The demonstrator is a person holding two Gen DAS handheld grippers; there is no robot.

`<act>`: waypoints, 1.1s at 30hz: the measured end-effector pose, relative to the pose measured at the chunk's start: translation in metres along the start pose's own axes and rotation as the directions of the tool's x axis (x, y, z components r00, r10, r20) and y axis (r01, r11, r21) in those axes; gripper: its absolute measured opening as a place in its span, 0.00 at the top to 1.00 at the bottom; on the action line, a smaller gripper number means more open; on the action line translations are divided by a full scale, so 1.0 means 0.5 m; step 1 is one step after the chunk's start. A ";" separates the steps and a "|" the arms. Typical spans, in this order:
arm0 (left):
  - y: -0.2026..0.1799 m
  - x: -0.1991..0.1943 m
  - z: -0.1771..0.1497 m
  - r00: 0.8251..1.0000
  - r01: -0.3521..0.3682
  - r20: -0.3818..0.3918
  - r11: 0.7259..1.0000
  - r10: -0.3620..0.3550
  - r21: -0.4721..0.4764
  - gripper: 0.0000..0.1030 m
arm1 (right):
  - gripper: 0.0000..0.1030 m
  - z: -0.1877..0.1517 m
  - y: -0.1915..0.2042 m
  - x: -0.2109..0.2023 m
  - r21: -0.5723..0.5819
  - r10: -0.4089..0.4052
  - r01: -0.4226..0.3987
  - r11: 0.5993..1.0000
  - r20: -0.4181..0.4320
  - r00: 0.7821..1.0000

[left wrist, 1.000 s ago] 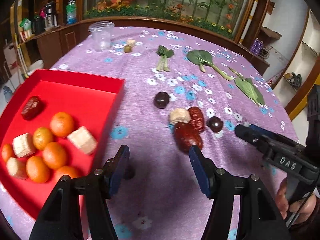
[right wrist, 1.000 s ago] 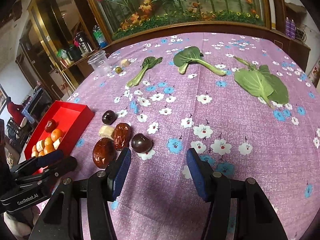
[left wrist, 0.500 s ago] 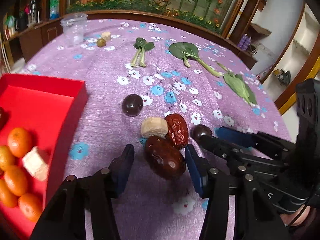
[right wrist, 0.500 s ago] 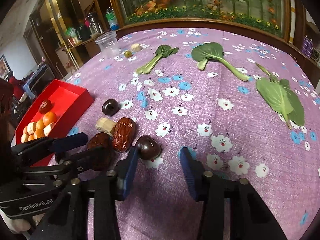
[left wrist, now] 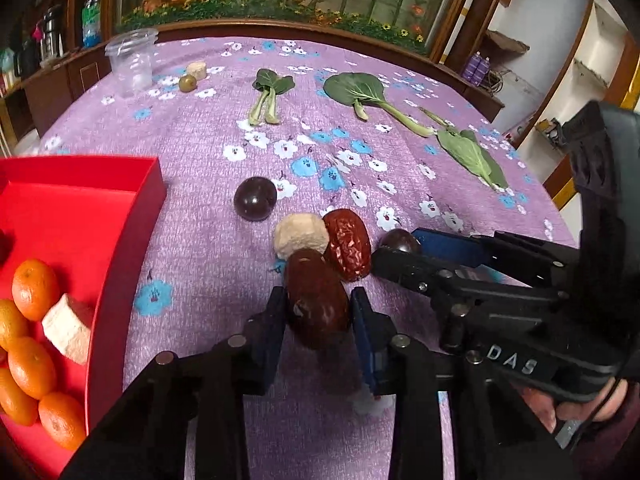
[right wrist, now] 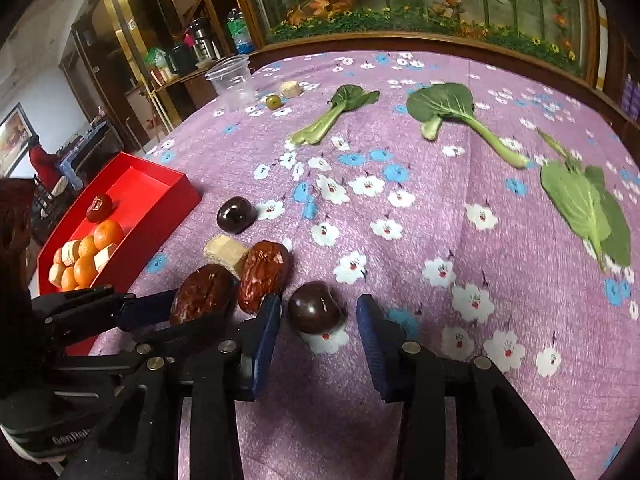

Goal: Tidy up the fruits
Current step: 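Grasp a large dark red date with the left gripper while the right gripper grasps a dark plum, then lower the date and plum into the red tray and open both grippers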

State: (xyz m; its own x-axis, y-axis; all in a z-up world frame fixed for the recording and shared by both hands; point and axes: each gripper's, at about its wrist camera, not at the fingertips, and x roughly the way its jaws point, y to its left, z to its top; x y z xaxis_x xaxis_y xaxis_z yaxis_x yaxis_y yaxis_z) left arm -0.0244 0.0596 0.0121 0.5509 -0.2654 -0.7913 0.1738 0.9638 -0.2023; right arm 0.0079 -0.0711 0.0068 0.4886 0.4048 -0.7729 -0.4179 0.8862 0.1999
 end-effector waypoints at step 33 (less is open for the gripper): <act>0.216 -0.278 -0.083 0.945 -0.140 0.246 0.946 0.217 -0.293 0.71 | 0.73 0.009 0.216 -0.143 -0.121 0.072 -0.058 0.991 0.122 0.990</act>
State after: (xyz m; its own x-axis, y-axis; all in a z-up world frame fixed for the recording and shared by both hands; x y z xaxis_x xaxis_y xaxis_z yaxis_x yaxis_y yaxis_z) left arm -0.1161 0.2018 0.0760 0.7588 -0.0484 -0.6495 -0.1525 0.9563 -0.2495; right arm -0.0687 -0.0031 0.0863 0.5465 0.4922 -0.6775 -0.5347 0.8277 0.1700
